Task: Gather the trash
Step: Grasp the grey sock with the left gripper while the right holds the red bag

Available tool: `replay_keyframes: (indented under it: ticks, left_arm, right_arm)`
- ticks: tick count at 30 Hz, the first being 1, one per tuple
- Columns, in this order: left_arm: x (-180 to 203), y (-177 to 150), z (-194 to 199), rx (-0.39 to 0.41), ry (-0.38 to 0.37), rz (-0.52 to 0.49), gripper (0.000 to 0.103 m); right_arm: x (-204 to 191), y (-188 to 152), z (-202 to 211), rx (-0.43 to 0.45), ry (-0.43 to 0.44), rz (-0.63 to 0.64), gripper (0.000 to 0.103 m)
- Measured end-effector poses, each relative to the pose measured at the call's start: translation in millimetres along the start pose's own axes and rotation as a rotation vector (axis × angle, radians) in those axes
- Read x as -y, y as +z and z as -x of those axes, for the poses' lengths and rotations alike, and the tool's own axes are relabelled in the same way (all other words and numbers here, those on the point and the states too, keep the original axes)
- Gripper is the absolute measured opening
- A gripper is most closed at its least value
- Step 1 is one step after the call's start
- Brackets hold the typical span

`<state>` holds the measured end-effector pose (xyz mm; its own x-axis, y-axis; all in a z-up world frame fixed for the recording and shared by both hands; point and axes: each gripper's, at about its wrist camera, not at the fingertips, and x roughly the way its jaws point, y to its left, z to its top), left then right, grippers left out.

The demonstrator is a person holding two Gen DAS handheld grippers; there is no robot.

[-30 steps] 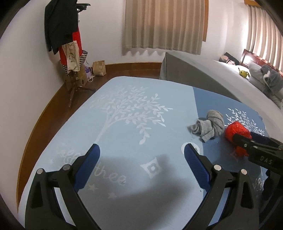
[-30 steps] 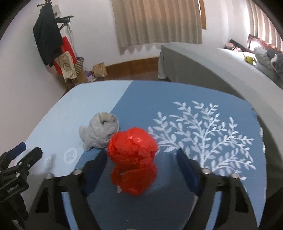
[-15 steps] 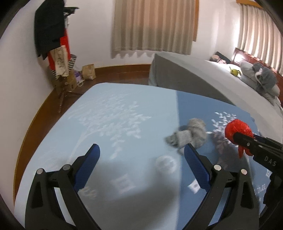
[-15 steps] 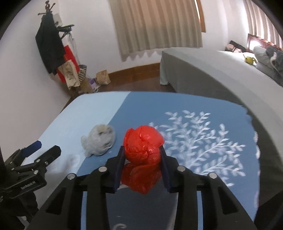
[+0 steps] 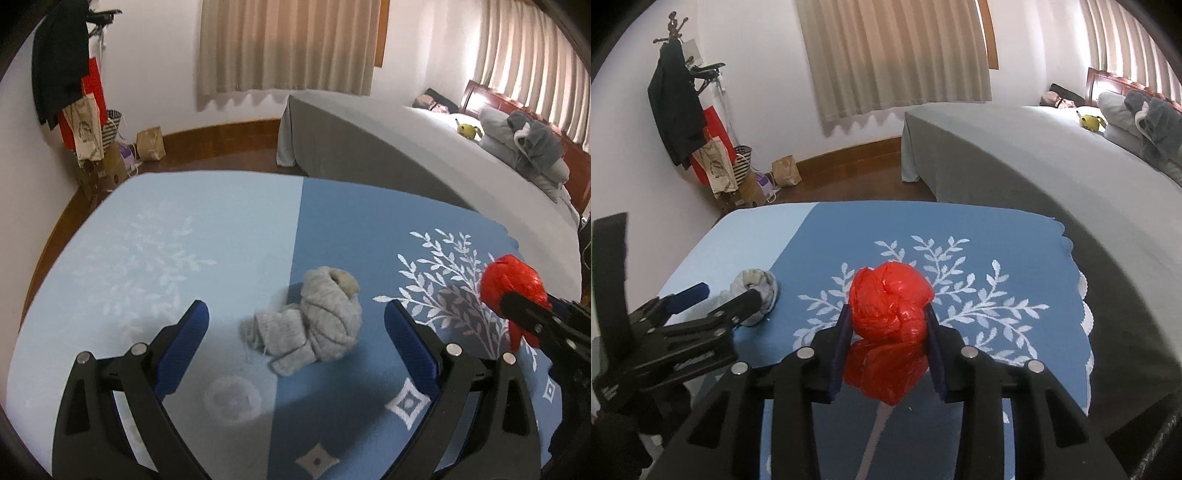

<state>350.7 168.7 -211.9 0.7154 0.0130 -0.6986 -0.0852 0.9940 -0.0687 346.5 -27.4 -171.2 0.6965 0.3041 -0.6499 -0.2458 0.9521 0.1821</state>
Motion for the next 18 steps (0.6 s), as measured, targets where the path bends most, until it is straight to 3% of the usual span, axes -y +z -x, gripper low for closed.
replay_keyframes:
  ticks: [6, 10, 18]
  left_arm:
    - [-0.6, -2.0, -17.5, -0.087, -0.017, 0.004, 0.067]
    - [2.9, -2.1, -14.8, -0.079, -0.032, -0.019, 0.049]
    - [15.4, -4.1, 13.4, -0.004, -0.027, -0.044, 0.046]
  right_arm:
    - [1.1, -5.5, 0.8, -0.005, 0.003, -0.003, 0.037]
    - [-0.6, -7.4, 4.6, 0.001, 0.0, 0.005, 0.037]
    - [5.4, -12.0, 23.3, 0.021, 0.004, -0.016, 0.037]
